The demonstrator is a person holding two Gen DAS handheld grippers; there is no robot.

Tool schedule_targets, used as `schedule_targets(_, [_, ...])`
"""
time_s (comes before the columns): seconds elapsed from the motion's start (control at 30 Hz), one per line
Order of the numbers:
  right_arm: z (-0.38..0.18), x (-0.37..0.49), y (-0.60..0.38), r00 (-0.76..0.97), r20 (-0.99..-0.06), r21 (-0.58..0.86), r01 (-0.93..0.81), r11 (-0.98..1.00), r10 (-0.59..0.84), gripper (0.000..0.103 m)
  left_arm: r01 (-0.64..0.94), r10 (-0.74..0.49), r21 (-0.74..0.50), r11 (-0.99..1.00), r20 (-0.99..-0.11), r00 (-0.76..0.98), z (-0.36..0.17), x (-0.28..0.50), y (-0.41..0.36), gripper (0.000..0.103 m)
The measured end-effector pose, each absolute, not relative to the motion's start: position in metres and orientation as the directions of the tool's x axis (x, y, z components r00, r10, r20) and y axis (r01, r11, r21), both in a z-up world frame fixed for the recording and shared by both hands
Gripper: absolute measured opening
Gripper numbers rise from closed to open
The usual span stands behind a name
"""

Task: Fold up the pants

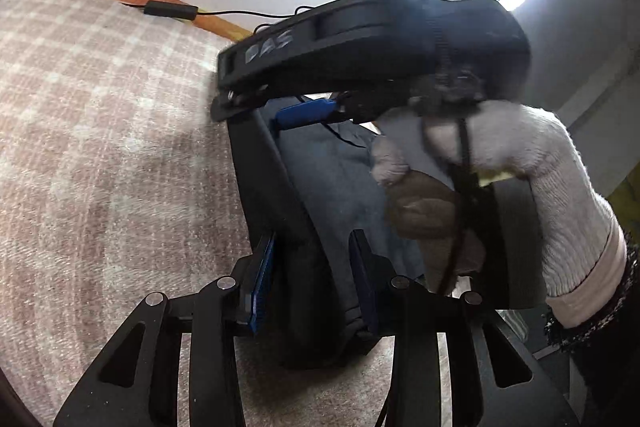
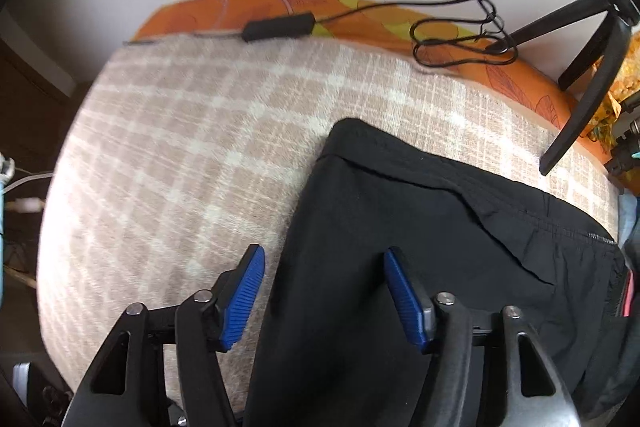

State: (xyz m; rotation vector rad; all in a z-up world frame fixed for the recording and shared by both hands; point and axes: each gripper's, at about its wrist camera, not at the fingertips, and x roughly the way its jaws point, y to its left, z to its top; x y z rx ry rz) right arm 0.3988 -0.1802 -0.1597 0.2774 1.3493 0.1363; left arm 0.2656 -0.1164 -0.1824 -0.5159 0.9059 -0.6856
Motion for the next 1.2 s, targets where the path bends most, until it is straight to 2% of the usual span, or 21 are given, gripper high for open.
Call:
schedule_targets(0.13, [-0.169, 0.400, -0.175, 0.191, -0.955, 0.241, 0.052, 0.969, 0.227, 0.043, 0.300, -0.699, -0.643, 0.704, -0.555, 0.451, -0.181, 0.265, -0.117, 0.035])
schedule_targets(0.2, [-0.168, 0.397, -0.176, 0.197, -0.948, 0.261, 0.045, 0.964, 0.248, 0.028, 0.262, -0.660, -0.621, 0.739, -0.588, 0.468, -0.182, 0.266, -0.116, 0.045])
schedule_targets(0.23, [-0.168, 0.396, -0.178, 0.200, -0.944, 0.276, 0.045, 0.960, 0.262, 0.025, 0.244, -0.648, -0.617, 0.748, -0.601, 0.468, -0.183, 0.266, -0.116, 0.051])
schedule_targets(0.3, [-0.166, 0.391, -0.184, 0.212, -0.933, 0.309, 0.052, 0.950, 0.292, 0.015, 0.203, -0.642, -0.630, 0.749, -0.616, 0.455, -0.189, 0.269, -0.116, 0.052])
schedule_targets(0.4, [-0.162, 0.382, -0.201, 0.242, -0.909, 0.363, 0.065, 0.930, 0.338, 0.009, 0.206, -0.657, -0.642, 0.738, -0.617, 0.434, -0.193, 0.272, -0.124, 0.052])
schedule_targets(0.47, [-0.159, 0.374, -0.211, 0.266, -0.891, 0.399, 0.074, 0.914, 0.368, 0.007, 0.253, -0.673, -0.635, 0.730, -0.605, 0.426, -0.192, 0.272, -0.130, 0.048])
schedule_targets(0.5, [-0.159, 0.371, -0.217, 0.278, -0.880, 0.422, 0.081, 0.903, 0.386, 0.006, 0.272, -0.686, -0.639, 0.719, -0.593, 0.421, -0.192, 0.271, -0.133, 0.039])
schedule_targets(0.53, [-0.158, 0.367, -0.222, 0.291, -0.868, 0.444, 0.086, 0.892, 0.404, 0.005, 0.295, -0.704, -0.647, 0.703, -0.576, 0.416, -0.192, 0.270, -0.138, 0.022])
schedule_targets(0.63, [-0.156, 0.357, -0.235, 0.327, -0.835, 0.495, 0.096, 0.864, 0.442, 0.003, 0.321, -0.719, -0.652, 0.687, -0.547, 0.428, -0.187, 0.272, -0.139, 0.010])
schedule_targets(0.77, [-0.142, 0.351, -0.245, 0.379, -0.791, 0.551, 0.097, 0.829, 0.481, 0.003, 0.336, -0.740, -0.672, 0.660, -0.505, 0.445, -0.176, 0.270, -0.121, 0.008])
schedule_targets(0.97, [-0.123, 0.357, -0.228, 0.405, -0.749, 0.597, 0.068, 0.799, 0.525, 0.003, 0.332, -0.734, -0.674, 0.660, -0.486, 0.475, -0.160, 0.248, -0.090, 0.008])
schedule_targets(1.1, [-0.111, 0.359, -0.216, 0.415, -0.711, 0.632, 0.025, 0.774, 0.567, 0.003, 0.388, -0.713, -0.607, 0.693, -0.497, 0.495, -0.139, 0.236, -0.083, 0.008])
schedule_targets(1.2, [-0.102, 0.357, -0.215, 0.429, -0.691, 0.642, -0.005, 0.766, 0.582, 0.003, 0.420, -0.708, -0.573, 0.704, -0.516, 0.482, -0.127, 0.228, -0.083, 0.017])
